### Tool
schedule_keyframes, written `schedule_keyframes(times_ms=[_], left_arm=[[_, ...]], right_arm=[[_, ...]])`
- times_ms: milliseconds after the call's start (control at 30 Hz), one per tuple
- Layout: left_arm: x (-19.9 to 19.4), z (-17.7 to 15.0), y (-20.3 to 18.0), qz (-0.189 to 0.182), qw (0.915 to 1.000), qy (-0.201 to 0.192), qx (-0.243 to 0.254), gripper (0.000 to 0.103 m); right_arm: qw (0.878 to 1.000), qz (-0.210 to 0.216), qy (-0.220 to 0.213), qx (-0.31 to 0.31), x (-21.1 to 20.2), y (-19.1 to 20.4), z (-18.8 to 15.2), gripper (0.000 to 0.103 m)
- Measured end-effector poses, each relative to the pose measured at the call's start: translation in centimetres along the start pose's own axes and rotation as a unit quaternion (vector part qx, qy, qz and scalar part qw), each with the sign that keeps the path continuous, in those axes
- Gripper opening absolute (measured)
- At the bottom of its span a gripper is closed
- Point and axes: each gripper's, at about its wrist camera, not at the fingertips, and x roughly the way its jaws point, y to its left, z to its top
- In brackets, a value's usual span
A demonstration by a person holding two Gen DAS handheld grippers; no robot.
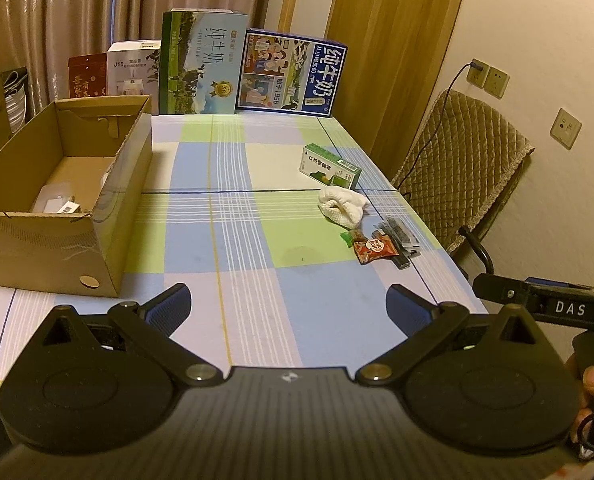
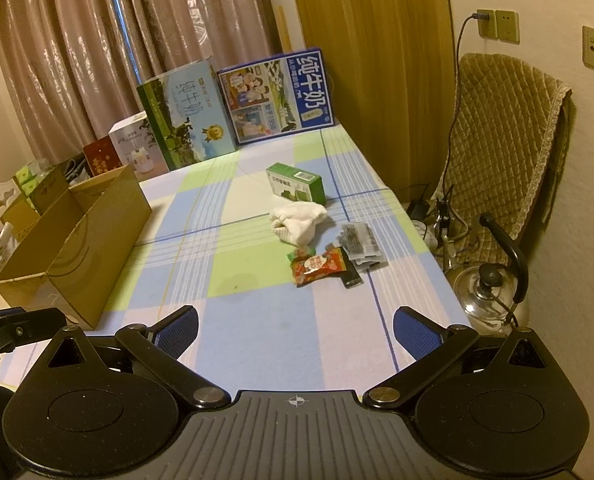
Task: Organize objects
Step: 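Move the left tool toward the red candy packet while the right tool approaches the black lighter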
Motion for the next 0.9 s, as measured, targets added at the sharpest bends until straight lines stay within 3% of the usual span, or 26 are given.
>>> schedule_keyframes(times_ms=[400, 600, 900], left_arm=[[1.3, 0.0, -0.2, -0.002, 0.9998, 0.008, 0.017, 0.102], [3.8, 0.5, -0.2, -0.012, 0.9992, 0.015, 0.034, 0.102], [9.6, 2.2, 0.0, -0.025, 0.9973, 0.029, 0.063, 0.102]], right_arm=[[1.0, -0.009, 0.002, -0.006, 1.1, -0.8, -0.2, 0.101], [1.0, -0.016, 0.0, -0.019, 3.0, -1.4, 0.2, 0.1], [0.999, -0.019, 0.024, -0.038, 9.1, -2.5, 1.7, 0.064]])
